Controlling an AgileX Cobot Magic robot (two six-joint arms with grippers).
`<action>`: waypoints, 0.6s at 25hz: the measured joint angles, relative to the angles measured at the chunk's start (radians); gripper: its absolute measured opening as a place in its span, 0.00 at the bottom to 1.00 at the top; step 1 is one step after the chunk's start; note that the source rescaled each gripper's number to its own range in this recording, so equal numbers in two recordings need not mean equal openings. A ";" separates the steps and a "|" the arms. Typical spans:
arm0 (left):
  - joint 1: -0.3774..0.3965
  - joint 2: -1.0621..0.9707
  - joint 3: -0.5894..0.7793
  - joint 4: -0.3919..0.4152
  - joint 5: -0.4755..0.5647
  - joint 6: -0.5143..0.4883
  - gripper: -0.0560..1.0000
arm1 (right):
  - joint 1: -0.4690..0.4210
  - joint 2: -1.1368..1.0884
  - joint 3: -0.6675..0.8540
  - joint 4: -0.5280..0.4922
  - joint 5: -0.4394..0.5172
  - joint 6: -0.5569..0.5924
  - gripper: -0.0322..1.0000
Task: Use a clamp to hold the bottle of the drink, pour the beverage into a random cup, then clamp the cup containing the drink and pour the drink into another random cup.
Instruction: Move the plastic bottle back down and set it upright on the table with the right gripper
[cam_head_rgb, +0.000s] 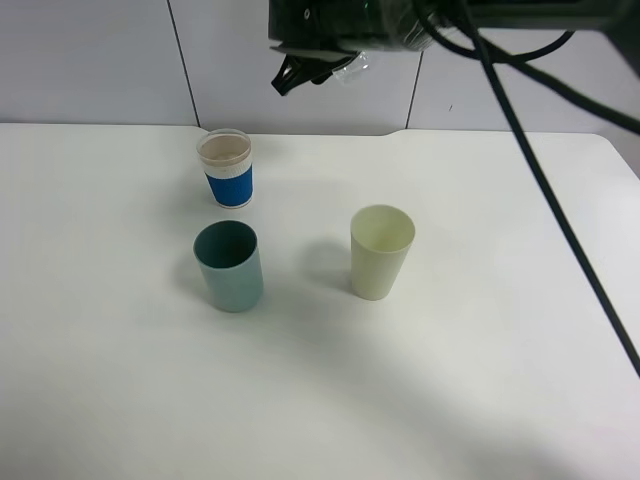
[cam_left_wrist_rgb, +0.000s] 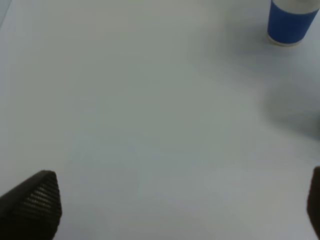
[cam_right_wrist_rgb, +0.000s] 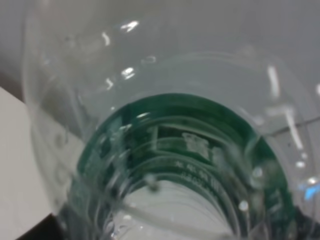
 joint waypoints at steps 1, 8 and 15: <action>0.000 0.000 0.000 0.000 0.000 0.000 1.00 | -0.004 -0.016 0.000 0.019 -0.014 0.003 0.04; 0.000 0.000 0.000 0.000 0.000 0.000 1.00 | -0.024 -0.080 0.000 0.138 -0.029 0.008 0.04; 0.000 0.000 0.000 0.000 0.000 0.000 1.00 | -0.053 -0.189 0.104 0.234 -0.185 0.010 0.04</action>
